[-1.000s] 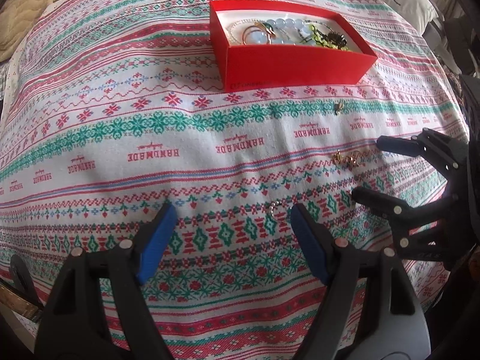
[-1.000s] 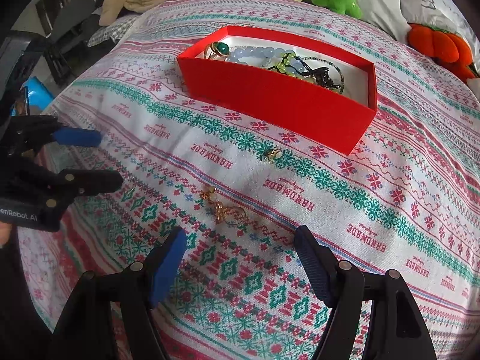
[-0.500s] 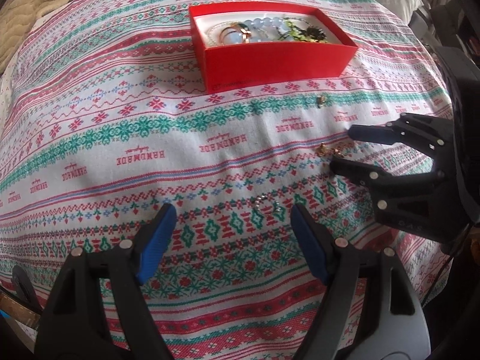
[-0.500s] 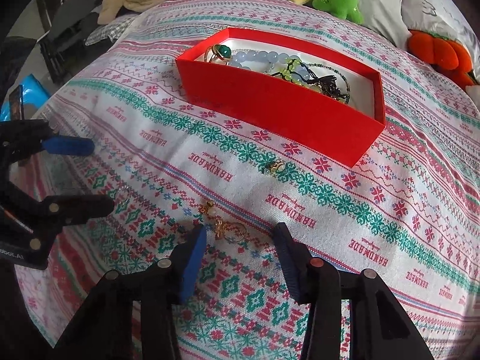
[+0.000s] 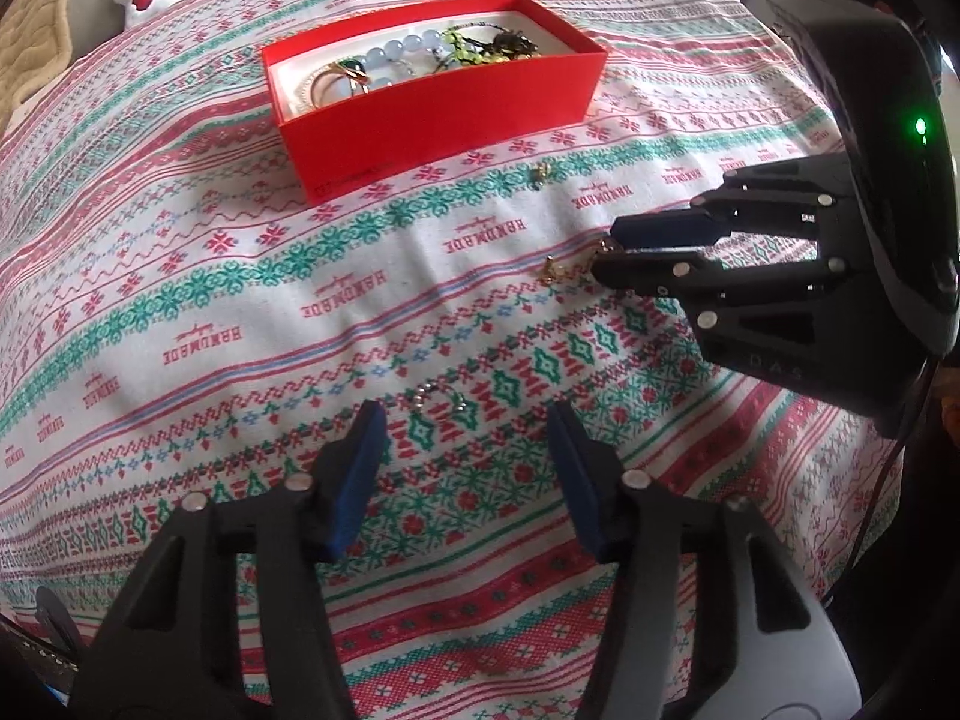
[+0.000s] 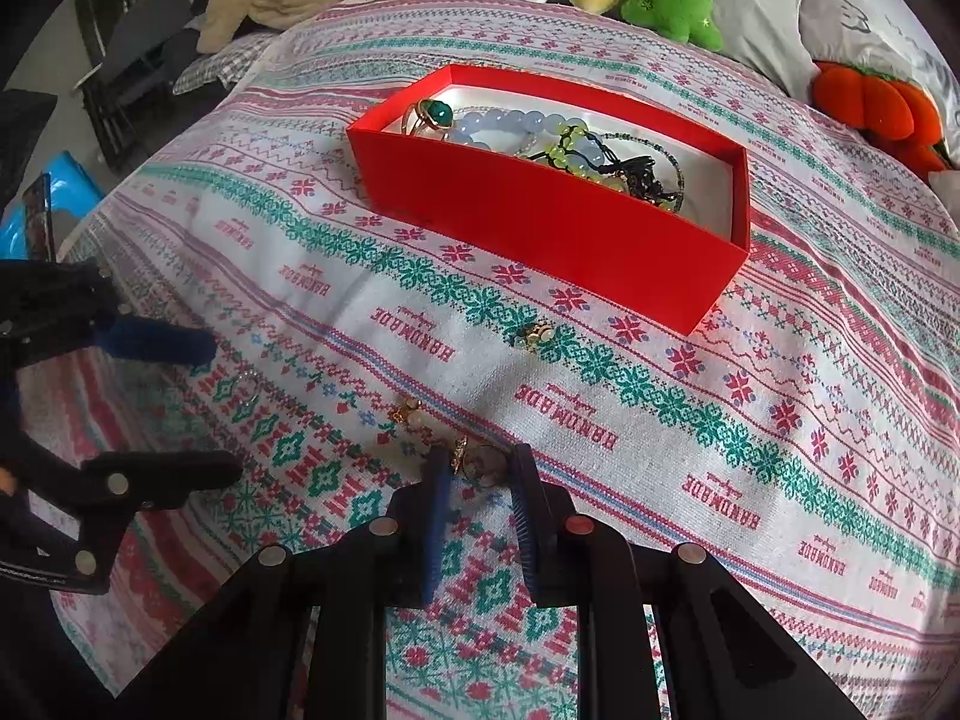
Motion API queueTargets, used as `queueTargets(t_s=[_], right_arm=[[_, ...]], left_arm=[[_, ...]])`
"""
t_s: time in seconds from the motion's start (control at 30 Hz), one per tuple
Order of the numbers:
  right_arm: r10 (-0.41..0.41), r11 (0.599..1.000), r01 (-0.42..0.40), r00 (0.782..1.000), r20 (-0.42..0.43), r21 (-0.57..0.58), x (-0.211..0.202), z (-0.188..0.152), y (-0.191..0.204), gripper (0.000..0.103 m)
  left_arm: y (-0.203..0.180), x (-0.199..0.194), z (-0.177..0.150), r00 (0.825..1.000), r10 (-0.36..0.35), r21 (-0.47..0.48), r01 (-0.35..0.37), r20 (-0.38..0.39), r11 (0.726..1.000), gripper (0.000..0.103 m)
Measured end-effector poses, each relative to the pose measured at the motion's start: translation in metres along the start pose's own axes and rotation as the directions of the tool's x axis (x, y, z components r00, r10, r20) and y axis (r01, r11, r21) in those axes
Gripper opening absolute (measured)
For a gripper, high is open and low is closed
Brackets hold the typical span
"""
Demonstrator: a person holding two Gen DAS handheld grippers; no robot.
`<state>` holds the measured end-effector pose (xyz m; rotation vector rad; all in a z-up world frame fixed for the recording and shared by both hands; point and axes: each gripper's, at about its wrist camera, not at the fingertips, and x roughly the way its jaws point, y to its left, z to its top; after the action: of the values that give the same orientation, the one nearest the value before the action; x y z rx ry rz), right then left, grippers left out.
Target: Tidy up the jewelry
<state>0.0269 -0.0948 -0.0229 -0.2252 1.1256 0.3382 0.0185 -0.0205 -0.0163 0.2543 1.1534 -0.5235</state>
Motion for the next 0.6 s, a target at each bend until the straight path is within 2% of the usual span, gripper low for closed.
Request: queueTargets(t_s=[0.03,0.1,0.43,0.53,0.6], right_arm=[[0.002,1.000,-0.002,1.000,0.001,0.005,-0.001,0.000,-0.001,0.020],[0.007,1.000,-0.007,1.000,0.004,0.011,-0.004,-0.001,-0.003,0.020],[0.020,1.000,-0.020,1.000,0.003,0.004,-0.009,-0.004,0.001,0.020],[0.021,1.000,-0.021,1.000,0.007,0.006,-0.011,-0.004,0.001,0.020],[0.022,1.000,-0.022,1.000,0.011,0.009,-0.013,-0.004,0.001,0.020]], left_arm=[[0.000,0.003,0.001,1.000,-0.007,-0.002,0.007,-0.007,1.000,0.044],[0.001,0.009,0.002,1.000,-0.019,-0.013,0.019,-0.024,1.000,0.039],[0.006,0.020,0.003,0.999,-0.033,-0.041,0.032,-0.026,0.999,0.030],[0.015,0.019,0.000,1.000,-0.021,-0.063,0.020,-0.021,0.998,0.019],[0.020,0.016,-0.003,1.000,-0.011,-0.068,0.010,-0.018,0.998,0.017]])
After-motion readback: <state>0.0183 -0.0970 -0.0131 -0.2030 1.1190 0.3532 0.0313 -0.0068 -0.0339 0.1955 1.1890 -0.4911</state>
